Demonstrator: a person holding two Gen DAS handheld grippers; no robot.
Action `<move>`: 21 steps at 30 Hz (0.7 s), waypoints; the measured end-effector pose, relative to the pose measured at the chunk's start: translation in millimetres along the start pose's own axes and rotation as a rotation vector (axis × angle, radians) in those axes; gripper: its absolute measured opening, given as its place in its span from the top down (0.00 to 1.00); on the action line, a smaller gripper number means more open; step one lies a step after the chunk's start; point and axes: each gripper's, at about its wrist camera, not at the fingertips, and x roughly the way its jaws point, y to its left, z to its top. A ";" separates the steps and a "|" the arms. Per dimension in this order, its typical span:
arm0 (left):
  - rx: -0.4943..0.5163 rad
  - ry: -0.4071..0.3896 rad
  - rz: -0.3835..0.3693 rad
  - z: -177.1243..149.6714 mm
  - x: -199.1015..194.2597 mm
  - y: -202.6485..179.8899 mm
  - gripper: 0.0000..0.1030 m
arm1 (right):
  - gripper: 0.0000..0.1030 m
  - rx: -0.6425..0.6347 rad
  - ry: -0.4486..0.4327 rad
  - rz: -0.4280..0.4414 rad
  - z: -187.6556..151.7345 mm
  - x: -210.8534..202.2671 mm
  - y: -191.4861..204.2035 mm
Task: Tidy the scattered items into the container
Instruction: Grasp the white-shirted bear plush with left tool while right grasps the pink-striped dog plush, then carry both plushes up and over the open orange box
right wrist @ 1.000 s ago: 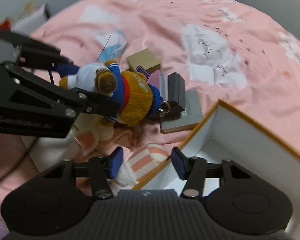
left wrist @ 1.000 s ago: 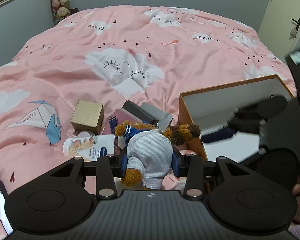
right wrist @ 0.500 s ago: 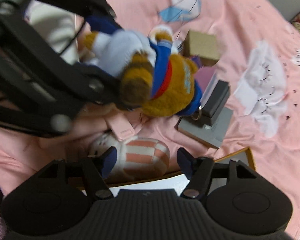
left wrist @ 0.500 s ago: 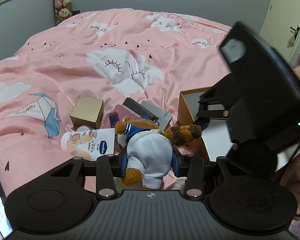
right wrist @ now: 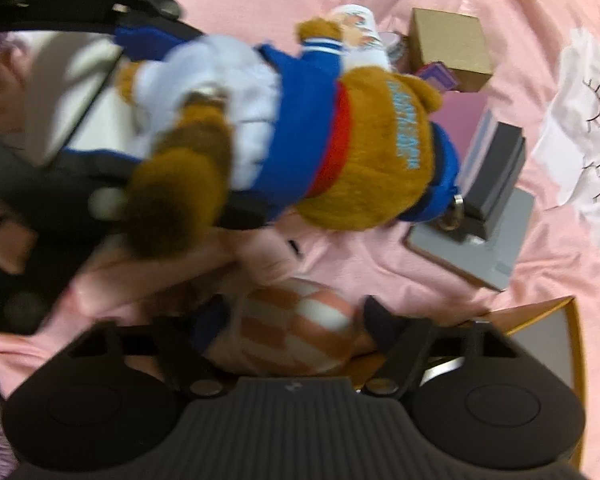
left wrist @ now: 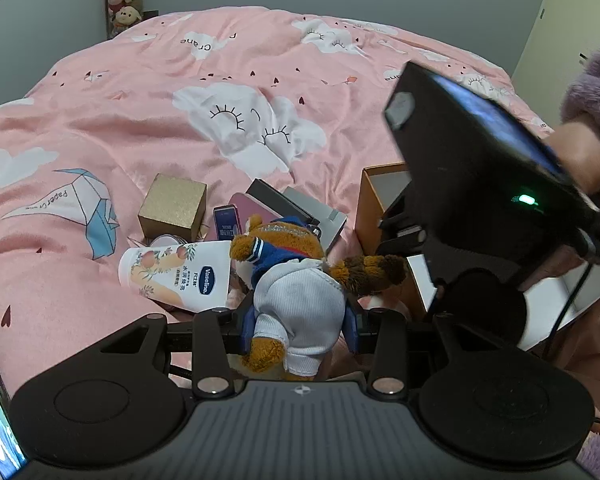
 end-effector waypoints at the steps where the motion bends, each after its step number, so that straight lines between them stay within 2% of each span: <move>1: -0.001 -0.001 0.000 -0.2 -0.4 0.1 0.54 | 0.36 -0.007 -0.006 -0.016 -1.5 -3.9 4.4; 10: -0.025 -0.041 -0.009 -1.5 -8.9 0.2 0.55 | 0.41 -0.028 -0.110 -0.152 -18.4 -44.1 41.0; 16: -0.091 -0.119 -0.028 2.6 -22.7 2.8 0.55 | 0.41 0.006 -0.201 -0.227 -32.4 -82.4 60.2; 21: -0.101 -0.182 -0.021 6.3 -34.6 -0.7 0.55 | 0.41 0.055 -0.290 -0.315 -44.5 -117.3 69.5</move>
